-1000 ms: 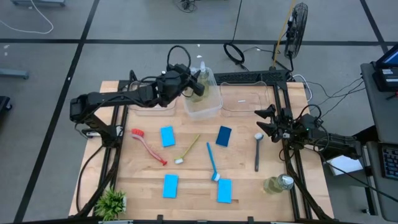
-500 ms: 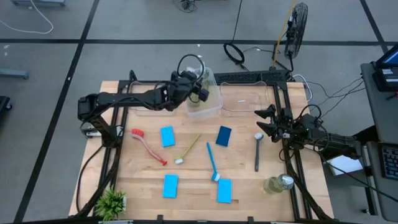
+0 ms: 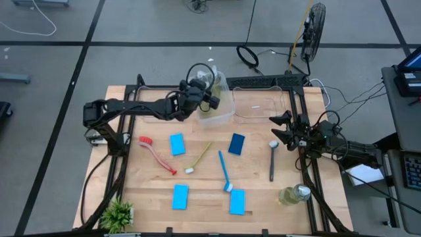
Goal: Pick & Place Kitchen Sink Supplies
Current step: Put the green soap dispenser into the transparent white bin
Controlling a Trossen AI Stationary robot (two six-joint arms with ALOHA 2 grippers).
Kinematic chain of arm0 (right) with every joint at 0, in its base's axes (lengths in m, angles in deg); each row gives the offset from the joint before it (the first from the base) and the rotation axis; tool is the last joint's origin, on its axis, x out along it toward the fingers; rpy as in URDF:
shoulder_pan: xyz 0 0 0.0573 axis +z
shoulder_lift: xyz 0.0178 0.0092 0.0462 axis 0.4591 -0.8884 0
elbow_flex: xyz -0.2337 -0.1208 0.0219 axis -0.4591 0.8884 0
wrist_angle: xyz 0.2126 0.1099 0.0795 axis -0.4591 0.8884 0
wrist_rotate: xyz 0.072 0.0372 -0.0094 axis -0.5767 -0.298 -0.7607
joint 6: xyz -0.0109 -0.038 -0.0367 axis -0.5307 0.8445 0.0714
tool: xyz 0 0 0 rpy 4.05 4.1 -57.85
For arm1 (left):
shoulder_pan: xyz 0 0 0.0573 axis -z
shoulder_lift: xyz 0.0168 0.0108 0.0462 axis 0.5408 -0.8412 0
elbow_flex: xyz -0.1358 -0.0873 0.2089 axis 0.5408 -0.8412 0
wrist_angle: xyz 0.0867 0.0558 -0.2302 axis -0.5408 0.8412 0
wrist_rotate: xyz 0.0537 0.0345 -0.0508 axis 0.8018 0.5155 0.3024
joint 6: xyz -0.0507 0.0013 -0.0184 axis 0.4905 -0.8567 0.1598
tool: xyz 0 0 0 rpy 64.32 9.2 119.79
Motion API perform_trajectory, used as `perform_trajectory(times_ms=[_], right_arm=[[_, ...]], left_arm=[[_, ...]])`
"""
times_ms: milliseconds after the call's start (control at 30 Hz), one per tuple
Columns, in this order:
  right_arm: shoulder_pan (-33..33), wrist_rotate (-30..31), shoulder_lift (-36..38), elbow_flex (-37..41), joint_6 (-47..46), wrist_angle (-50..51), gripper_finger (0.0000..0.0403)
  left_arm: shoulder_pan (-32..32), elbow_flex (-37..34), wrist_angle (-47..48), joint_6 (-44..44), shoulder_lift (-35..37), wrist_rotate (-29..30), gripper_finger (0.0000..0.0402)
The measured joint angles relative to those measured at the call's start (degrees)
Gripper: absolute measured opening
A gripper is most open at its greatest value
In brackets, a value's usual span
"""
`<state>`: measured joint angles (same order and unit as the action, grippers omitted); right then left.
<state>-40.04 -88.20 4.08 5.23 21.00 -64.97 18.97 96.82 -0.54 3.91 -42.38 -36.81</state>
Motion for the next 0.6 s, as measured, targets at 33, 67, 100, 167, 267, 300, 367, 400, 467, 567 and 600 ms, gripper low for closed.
perform_trajectory(times_ms=[33,67,100,167,267,300,367,400,467,567,600], right_arm=[[0.0,0.0,0.0,0.02,0.0,0.02,0.0295],[0.0,0.0,0.0,0.02,0.0,0.0,0.0295],[0.0,0.0,0.0,0.02,0.0,-0.01,0.0295],[0.01,-0.02,0.0,0.01,0.01,0.02,0.0295],[0.0,-0.02,0.0,0.01,0.0,0.02,0.0295],[0.0,-0.02,0.0,0.0,0.0,0.0,0.0295],[0.0,-0.02,0.0,0.0,0.0,0.02,0.0295],[0.0,-0.02,0.0,0.0,0.0,0.02,0.0295],[0.0,-0.02,0.0,0.01,0.0,0.01,0.0295],[0.0,-0.02,0.0,0.02,0.0,0.0,0.0295],[0.01,-0.02,0.0,0.0,0.0,0.02,0.0295]], left_arm=[[-0.04,-0.39,-0.38,0.04,0.0,0.04,0.0112],[-0.04,-0.88,-0.78,0.41,0.04,0.22,0.0112],[-0.04,-1.7,-1.97,0.46,0.07,0.27,0.0112],[-0.04,-3.76,-4.72,0.54,0.07,0.22,0.0112],[-0.02,-6.06,-7.74,0.81,0.04,-0.01,0.0112],[-0.01,-6.57,-8.55,0.81,0.04,-0.01,0.0112],[-0.02,-7.04,-9.02,0.83,0.04,-0.03,0.0112],[-0.04,-7.06,-8.71,0.8,0.04,-0.01,0.0112],[-0.04,-7.13,-8.65,0.66,0.04,-0.14,0.0112],[-0.02,-7.13,-7.98,0.8,0.04,-0.14,0.0112],[-0.02,-7.13,-7.48,1.04,0.04,-0.22,0.0112]])
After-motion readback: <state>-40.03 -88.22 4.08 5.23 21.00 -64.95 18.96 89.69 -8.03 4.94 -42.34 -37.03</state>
